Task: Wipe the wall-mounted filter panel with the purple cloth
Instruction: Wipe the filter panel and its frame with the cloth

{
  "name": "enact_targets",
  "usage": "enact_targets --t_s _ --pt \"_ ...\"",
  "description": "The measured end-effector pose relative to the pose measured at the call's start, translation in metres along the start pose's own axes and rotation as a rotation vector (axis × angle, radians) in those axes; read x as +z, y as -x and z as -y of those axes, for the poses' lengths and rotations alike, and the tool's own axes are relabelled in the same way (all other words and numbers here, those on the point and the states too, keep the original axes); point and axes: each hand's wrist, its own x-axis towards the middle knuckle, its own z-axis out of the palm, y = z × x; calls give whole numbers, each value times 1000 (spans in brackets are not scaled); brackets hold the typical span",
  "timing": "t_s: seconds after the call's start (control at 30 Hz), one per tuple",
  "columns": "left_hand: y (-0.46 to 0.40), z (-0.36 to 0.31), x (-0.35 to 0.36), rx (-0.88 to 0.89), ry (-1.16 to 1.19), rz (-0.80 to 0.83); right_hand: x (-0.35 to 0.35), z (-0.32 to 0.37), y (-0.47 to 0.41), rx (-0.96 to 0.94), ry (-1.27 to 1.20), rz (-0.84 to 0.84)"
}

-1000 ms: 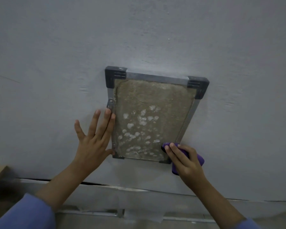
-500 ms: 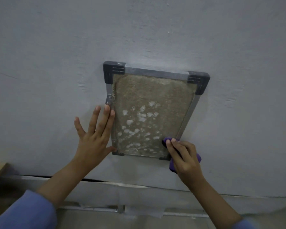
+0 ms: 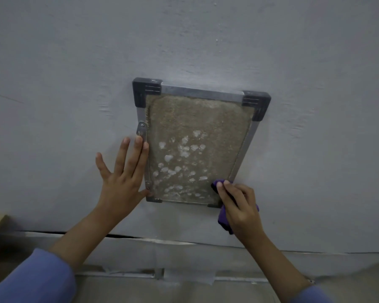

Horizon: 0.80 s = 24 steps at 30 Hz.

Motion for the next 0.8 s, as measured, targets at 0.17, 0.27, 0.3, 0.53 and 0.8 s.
enact_targets --t_s 0.17,0.27,0.3,0.53,0.8 --pt "-1 0 0 -1 -1 6 16 10 32 9 3 130" --pt "-1 1 -2 6 14 4 15 17 37 35 -9 167" --pt "-1 1 -2 8 17 1 13 18 37 38 -18 163" --pt "0 0 0 5 18 -4 9 14 19 81 5 59" --pt "1 3 1 26 15 -10 7 33 32 90 -41 137"
